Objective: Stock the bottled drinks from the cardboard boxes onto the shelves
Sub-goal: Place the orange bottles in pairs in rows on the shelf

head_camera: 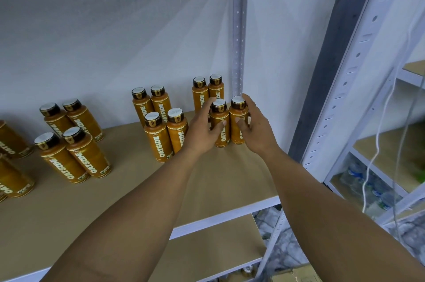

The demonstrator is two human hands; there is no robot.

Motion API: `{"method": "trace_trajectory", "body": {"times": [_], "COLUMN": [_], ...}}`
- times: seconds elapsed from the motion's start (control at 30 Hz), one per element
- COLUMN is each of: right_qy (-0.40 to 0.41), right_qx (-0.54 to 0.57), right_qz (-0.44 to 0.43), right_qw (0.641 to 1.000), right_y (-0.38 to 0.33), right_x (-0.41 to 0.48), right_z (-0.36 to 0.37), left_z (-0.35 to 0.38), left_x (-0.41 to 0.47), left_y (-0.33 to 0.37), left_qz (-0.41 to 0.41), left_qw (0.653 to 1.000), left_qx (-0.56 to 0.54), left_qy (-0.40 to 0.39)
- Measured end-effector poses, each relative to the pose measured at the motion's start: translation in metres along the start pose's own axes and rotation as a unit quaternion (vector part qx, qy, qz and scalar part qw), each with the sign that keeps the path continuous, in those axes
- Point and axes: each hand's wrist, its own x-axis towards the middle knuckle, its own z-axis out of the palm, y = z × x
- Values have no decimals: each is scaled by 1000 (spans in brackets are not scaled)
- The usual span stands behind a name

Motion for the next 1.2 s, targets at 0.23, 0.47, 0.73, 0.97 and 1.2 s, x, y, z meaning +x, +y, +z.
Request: {"method": "trace_trajectory", "body": {"times": [0.23, 0.47, 0.73, 0.97, 1.2], "right_qy": [-7, -12, -20, -36, -29], "right_qx": [5, 8, 16, 21, -12], "right_qz": [0, 8, -9, 46, 121], "right_qw": [1000, 1000, 1000, 998, 992], "right_y": [-4, -4, -8, -5, -3], "right_x": [-1, -2, -9, -31, -87], "right_z": [-3, -2, -3, -2, 10], "left_z": [1, 1, -2, 2, -4], "left_x": [0, -2, -5, -30, -86], "left_y": [-1, 3, 11, 3, -15], "left_qz": [-3, -2, -27, -53, -114], "left_qw": [1000, 1000, 999, 998, 992], "left_qx": [-9, -8, -13, -24, -24], "left_qy": [-3, -1, -23, -27, -43]}}
